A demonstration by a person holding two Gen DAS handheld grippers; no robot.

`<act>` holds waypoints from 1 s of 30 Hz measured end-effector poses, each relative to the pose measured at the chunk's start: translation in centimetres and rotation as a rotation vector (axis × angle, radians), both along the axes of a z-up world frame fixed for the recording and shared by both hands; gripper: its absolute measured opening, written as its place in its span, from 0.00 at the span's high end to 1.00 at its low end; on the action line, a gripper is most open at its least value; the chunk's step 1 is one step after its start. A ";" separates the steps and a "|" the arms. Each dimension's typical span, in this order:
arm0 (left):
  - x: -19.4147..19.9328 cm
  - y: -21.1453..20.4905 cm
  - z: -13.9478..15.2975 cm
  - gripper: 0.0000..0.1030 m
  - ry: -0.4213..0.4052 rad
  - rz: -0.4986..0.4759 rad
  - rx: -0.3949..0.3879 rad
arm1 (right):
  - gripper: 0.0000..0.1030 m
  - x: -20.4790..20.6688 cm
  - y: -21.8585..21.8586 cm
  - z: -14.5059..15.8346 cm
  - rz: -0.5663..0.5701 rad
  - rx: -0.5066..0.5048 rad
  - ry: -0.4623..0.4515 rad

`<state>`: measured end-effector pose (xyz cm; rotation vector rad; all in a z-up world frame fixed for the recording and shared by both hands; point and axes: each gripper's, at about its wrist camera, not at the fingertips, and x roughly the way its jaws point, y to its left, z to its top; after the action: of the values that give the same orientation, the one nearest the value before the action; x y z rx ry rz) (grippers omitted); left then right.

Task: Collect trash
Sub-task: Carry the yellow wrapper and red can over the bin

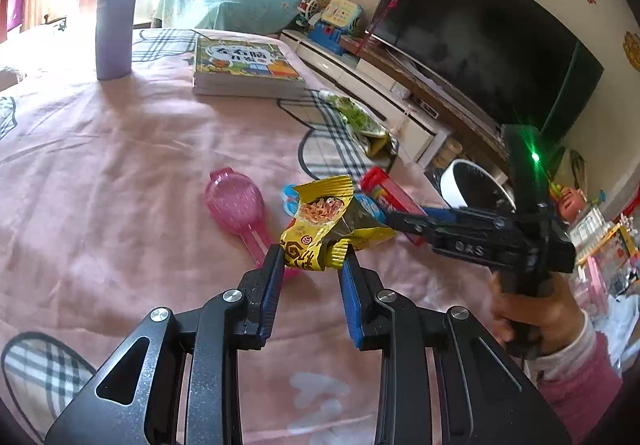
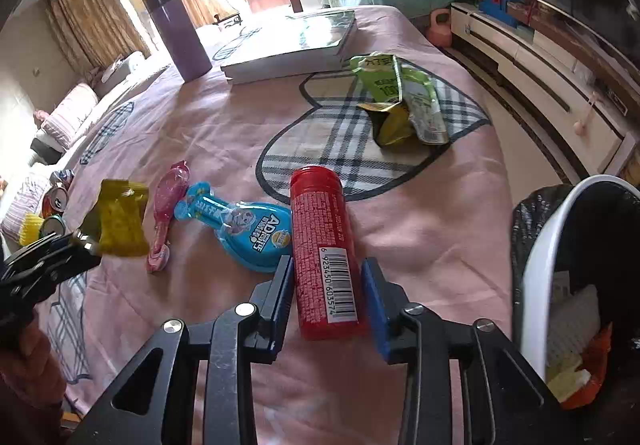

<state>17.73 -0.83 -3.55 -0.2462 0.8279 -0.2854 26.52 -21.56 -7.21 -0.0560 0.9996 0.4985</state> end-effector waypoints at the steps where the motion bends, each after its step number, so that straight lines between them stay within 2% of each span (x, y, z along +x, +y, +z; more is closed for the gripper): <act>1: -0.1 0.0 0.0 0.74 0.002 0.000 0.000 | 0.59 0.0 0.2 -0.1 -0.001 0.012 -0.012; 3: -0.6 -0.1 0.0 0.74 0.006 0.001 -0.002 | 0.61 0.0 0.5 -0.3 -0.002 0.021 -0.027; 5: -1.1 -0.4 0.1 0.74 0.005 0.000 0.004 | 0.69 -0.1 0.6 -0.5 -0.009 0.030 -0.035; 11: -1.6 -1.9 0.4 0.74 -0.004 -0.024 0.005 | 0.69 -2.8 -1.0 0.2 -0.054 0.101 -0.063; 22: -1.9 -8.6 1.6 0.74 -0.044 -0.155 0.020 | 0.69 -9.0 -8.0 3.3 -0.199 0.254 -0.128; 30: -1.5 -13.6 2.8 0.74 -0.071 -0.238 0.050 | 0.69 -10.8 -13.6 4.1 -0.322 0.289 -0.159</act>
<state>16.18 -14.43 -0.80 -0.0898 0.7937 -0.4934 15.70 -35.18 -3.14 0.3158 0.7541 0.3320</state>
